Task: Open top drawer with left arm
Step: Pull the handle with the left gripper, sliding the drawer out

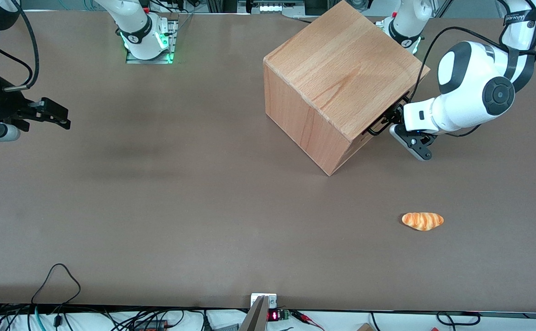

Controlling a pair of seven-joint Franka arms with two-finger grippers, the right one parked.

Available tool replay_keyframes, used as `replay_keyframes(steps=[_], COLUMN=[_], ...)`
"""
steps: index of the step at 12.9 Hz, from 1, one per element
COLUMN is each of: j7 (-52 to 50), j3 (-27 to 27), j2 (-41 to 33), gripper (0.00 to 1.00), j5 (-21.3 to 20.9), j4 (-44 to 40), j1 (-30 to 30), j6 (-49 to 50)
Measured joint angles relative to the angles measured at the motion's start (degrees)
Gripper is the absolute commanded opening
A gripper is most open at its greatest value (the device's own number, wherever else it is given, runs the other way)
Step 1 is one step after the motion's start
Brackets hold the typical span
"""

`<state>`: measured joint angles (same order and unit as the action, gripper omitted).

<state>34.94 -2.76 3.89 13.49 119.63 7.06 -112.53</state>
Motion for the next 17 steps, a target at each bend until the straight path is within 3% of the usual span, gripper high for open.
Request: replay_keyframes(steps=[6,12,17], j7=[2.9,3.6,3.6], j3=[0.9,10.5,15.2], j2=[0.0,4.2,7.7], gripper=[1.0,1.0,1.0], j5=[0.5,1.5,1.5], j4=[0.3,-5.0,-8.8], j1=[0.0,-0.1,-0.2], j6=[-2.4,-11.0,-17.7])
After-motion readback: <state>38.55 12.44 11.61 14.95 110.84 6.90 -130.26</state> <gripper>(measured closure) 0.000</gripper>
